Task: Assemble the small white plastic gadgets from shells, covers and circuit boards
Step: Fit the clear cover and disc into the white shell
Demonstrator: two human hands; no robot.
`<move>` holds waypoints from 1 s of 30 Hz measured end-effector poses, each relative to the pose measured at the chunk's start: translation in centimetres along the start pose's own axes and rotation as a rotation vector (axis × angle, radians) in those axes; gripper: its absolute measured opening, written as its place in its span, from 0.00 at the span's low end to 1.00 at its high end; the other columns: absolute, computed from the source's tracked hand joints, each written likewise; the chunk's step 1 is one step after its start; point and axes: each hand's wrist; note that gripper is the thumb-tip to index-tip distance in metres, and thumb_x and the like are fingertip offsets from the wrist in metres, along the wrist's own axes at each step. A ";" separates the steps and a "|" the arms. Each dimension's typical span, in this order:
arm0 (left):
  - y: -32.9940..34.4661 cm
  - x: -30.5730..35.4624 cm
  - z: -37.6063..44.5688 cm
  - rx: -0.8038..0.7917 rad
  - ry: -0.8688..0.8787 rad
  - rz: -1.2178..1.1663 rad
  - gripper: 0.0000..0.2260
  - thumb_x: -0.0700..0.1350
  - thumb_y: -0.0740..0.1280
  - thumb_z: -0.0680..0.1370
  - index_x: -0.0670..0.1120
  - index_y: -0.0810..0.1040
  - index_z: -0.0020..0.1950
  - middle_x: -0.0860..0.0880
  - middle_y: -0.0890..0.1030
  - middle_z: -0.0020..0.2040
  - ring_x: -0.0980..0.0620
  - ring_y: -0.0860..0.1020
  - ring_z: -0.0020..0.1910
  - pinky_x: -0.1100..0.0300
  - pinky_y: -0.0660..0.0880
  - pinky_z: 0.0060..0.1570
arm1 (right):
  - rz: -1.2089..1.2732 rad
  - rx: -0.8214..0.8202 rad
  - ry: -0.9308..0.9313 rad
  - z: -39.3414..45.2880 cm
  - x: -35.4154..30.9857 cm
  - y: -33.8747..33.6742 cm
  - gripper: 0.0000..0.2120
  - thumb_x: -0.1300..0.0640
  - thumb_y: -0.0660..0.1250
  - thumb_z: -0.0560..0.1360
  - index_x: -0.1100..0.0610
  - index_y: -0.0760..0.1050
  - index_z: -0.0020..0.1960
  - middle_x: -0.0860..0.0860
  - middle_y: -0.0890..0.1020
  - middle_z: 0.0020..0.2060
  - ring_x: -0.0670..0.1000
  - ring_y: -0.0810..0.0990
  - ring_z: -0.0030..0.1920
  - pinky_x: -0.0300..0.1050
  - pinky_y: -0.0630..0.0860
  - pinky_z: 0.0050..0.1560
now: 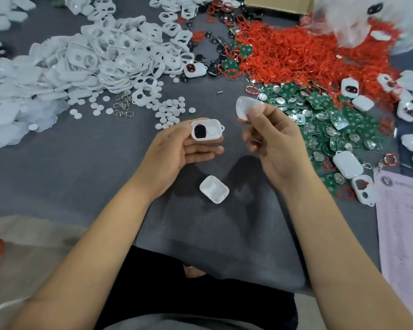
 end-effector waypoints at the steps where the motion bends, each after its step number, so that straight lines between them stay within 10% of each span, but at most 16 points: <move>1: 0.0 -0.1 -0.2 0.001 0.013 0.001 0.18 0.44 0.51 0.88 0.43 0.78 0.67 0.40 0.87 0.55 0.41 0.86 0.54 0.59 0.82 0.48 | -0.007 -0.005 0.002 0.0 0.0 0.0 0.01 0.57 0.68 0.82 0.53 0.78 0.53 0.48 0.85 0.45 0.45 0.78 0.35 0.35 0.69 0.31; 15: 0.3 -0.1 -0.7 0.020 0.062 0.052 0.19 0.42 0.50 0.88 0.40 0.77 0.69 0.41 0.87 0.55 0.41 0.87 0.52 0.58 0.82 0.48 | -0.081 0.008 0.011 -0.5 0.4 0.9 0.05 0.54 0.71 0.79 0.50 0.82 0.45 0.48 0.75 0.34 0.44 0.71 0.33 0.39 0.68 0.32; 21: 0.3 -0.3 -0.6 0.004 0.075 0.029 0.18 0.46 0.53 0.84 0.44 0.78 0.67 0.42 0.87 0.55 0.40 0.87 0.53 0.58 0.82 0.48 | 0.076 -0.068 0.076 -0.4 0.1 1.1 0.07 0.51 0.62 0.82 0.54 0.74 0.50 0.54 0.87 0.53 0.49 0.82 0.38 0.40 0.73 0.31; 30: 0.3 -0.3 -0.7 -0.004 0.077 0.037 0.18 0.46 0.53 0.84 0.44 0.78 0.66 0.42 0.87 0.54 0.41 0.87 0.51 0.58 0.82 0.48 | 0.084 -0.083 0.132 -0.6 -0.3 1.5 0.16 0.41 0.63 0.80 0.53 0.79 0.47 0.46 0.81 0.41 0.44 0.73 0.34 0.36 0.67 0.29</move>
Point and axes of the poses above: each hand's wrist, its own z-axis towards the middle knuckle, its own y-axis out of the palm, x = y × z
